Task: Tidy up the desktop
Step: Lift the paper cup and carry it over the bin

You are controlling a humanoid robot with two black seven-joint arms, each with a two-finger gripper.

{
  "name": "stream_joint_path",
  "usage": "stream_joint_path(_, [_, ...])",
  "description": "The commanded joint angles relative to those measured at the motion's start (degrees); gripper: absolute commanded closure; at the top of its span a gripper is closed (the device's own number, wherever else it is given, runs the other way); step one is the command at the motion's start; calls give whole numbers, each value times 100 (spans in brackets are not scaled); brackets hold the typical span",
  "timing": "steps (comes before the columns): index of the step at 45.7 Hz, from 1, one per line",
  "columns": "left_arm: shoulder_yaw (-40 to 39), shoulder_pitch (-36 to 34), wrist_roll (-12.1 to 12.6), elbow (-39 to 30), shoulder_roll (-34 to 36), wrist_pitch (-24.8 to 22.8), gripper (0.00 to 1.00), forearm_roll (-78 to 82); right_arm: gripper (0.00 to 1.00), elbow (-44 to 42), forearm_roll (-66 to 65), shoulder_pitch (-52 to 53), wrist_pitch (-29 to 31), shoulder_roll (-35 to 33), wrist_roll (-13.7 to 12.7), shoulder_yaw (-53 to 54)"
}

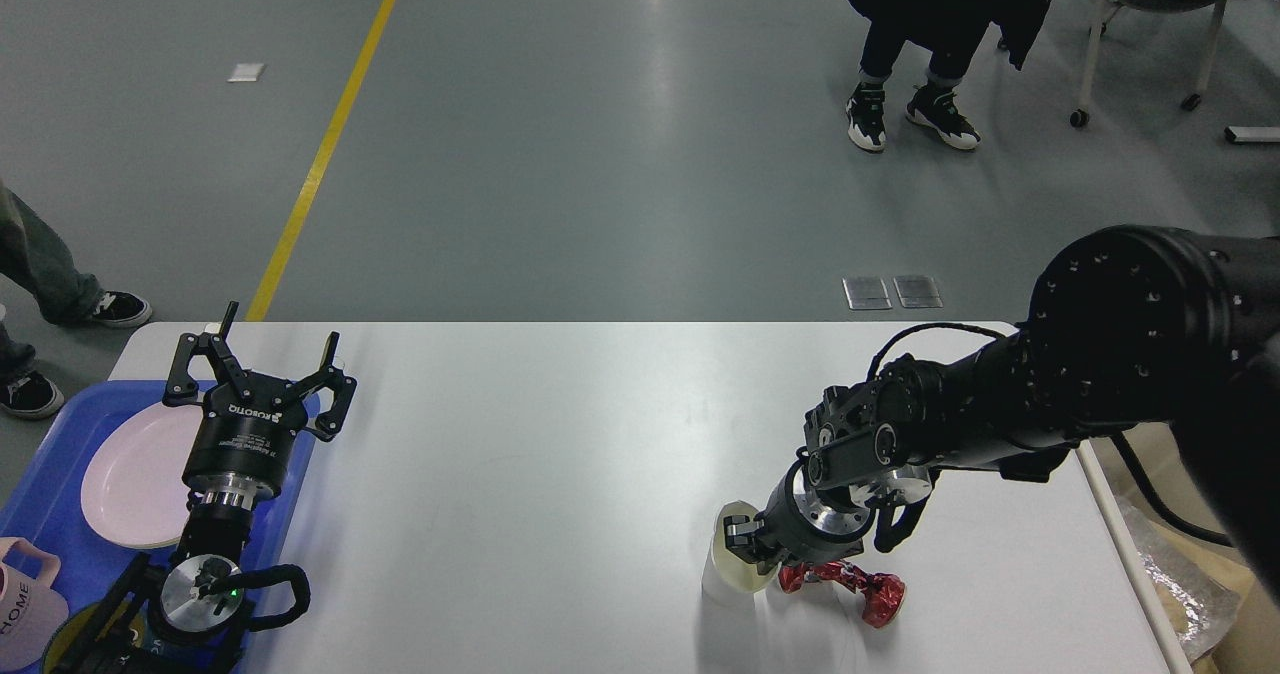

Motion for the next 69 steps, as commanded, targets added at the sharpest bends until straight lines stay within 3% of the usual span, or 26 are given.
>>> stream_joint_path(1, [0, 1, 1, 0, 0, 0, 4, 0, 100, 12, 3, -1, 17, -5, 0, 1])
stream_joint_path(12, [0, 1, 1, 0, 0, 0, 4, 0, 100, 530, 38, 376, 105, -67, 9, 10])
stream_joint_path(23, [0, 1, 1, 0, 0, 0, 4, 0, 100, 2086, 47, 2274, 298, -822, 35, 1])
stream_joint_path(33, [0, 1, 1, 0, 0, 0, 4, 0, 100, 2420, 74, 3873, 1914, -1701, 0, -113])
stream_joint_path(42, [0, 1, -8, 0, 0, 0, 4, 0, 100, 2799, 56, 5096, 2179, -1939, -18, -649])
stream_joint_path(61, [0, 1, -8, 0, 0, 0, 4, 0, 100, 2737, 91, 5193, 2153, -1895, 167, -1554])
stream_joint_path(69, [0, 1, -8, 0, 0, 0, 4, 0, 100, 2456, 196, 4790, 1872, -2105, 176, -2476])
